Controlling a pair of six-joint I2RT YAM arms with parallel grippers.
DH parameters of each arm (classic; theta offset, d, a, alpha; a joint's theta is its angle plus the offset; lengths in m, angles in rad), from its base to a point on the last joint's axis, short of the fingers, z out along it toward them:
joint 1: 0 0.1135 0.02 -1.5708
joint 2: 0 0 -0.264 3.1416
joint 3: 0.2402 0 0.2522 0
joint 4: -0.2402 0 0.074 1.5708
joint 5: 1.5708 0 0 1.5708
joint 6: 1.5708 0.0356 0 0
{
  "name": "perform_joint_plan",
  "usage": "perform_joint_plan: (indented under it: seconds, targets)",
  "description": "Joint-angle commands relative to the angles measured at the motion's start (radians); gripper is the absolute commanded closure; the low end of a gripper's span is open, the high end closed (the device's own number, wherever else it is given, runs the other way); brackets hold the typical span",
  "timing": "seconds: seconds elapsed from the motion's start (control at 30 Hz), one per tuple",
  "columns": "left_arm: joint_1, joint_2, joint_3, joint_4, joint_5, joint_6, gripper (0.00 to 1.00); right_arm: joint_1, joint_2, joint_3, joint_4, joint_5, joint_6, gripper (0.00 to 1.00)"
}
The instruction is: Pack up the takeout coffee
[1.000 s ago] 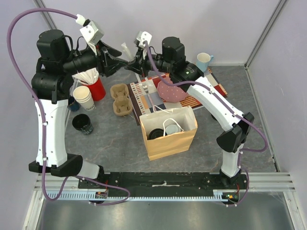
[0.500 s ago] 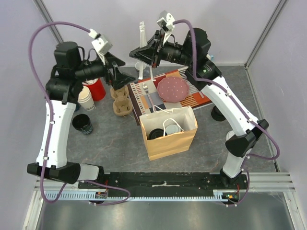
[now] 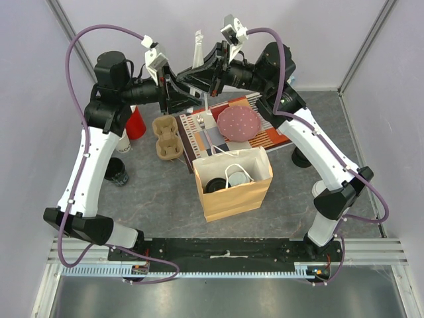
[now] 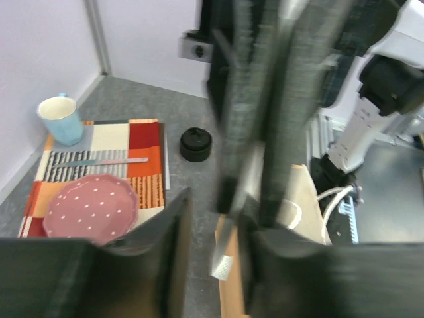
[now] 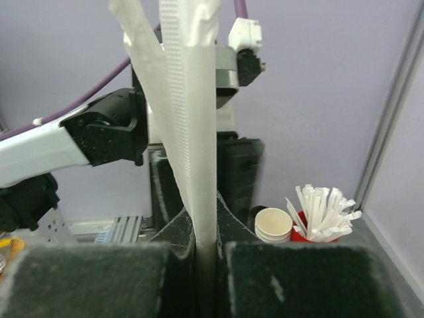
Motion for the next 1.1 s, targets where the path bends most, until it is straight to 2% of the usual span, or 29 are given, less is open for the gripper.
perform_joint_plan:
  seconds: [0.0, 0.03, 0.07, 0.2, 0.3, 0.4, 0.47, 0.53, 0.57, 0.6, 0.63, 0.8, 0.83, 0.9, 1.07]
  targets:
    - [-0.003, -0.003, 0.006, 0.103, 0.091, -0.089, 0.85, 0.003, -0.026, 0.001, -0.005, -0.008, 0.002, 1.00]
    - [-0.005, 0.000, 0.005, 0.107, 0.093, -0.098, 0.97, 0.001, -0.022, 0.002, -0.009, -0.007, 0.000, 1.00]
    - [-0.003, -0.003, 0.005, 0.107, 0.093, -0.110, 0.98, -0.002, -0.022, 0.001, -0.010, -0.005, 0.002, 1.00]
    - [0.026, -0.012, -0.003, 0.139, 0.041, -0.161, 0.98, -0.032, -0.026, -0.013, -0.056, -0.002, 0.005, 1.00]
    - [0.099, -0.016, -0.001, 0.205, 0.027, -0.224, 0.98, -0.068, -0.054, -0.073, -0.070, -0.004, 0.013, 0.90]
    - [0.126, -0.015, 0.028, 0.171, -0.008, -0.146, 0.98, -0.091, -0.089, -0.161, -0.085, 0.016, -0.010, 0.82]
    - [0.126, -0.015, 0.031, 0.136, -0.004, -0.115, 0.98, -0.097, -0.085, -0.177, -0.123, 0.013, -0.020, 0.81]
    - [0.126, -0.018, 0.017, 0.133, -0.004, -0.114, 0.98, -0.098, -0.063, -0.182, -0.148, 0.003, -0.012, 0.84]
    - [0.124, -0.021, 0.009, 0.125, -0.023, -0.111, 0.98, -0.098, -0.057, -0.183, -0.168, -0.004, -0.003, 0.88]
    - [0.126, -0.019, 0.006, 0.111, -0.036, -0.101, 0.98, -0.100, -0.052, -0.195, -0.180, -0.011, 0.000, 0.98]
    - [0.126, -0.021, 0.009, 0.101, -0.047, -0.074, 0.98, -0.103, -0.057, -0.206, -0.191, -0.016, 0.002, 1.00]
    - [0.126, -0.023, -0.012, 0.028, -0.094, -0.019, 0.98, -0.114, -0.127, -0.324, -0.208, 0.013, -0.046, 1.00]
    - [0.124, -0.023, -0.015, 0.022, -0.102, -0.009, 0.98, -0.114, -0.135, -0.327, -0.219, 0.066, -0.050, 1.00]
    - [0.124, -0.021, -0.015, 0.018, -0.108, -0.009, 0.98, -0.118, -0.140, -0.311, -0.248, 0.099, -0.053, 1.00]
    - [0.088, -0.027, -0.011, -0.048, -0.108, 0.129, 0.98, -0.124, -0.163, -0.216, -0.262, 0.191, -0.058, 1.00]
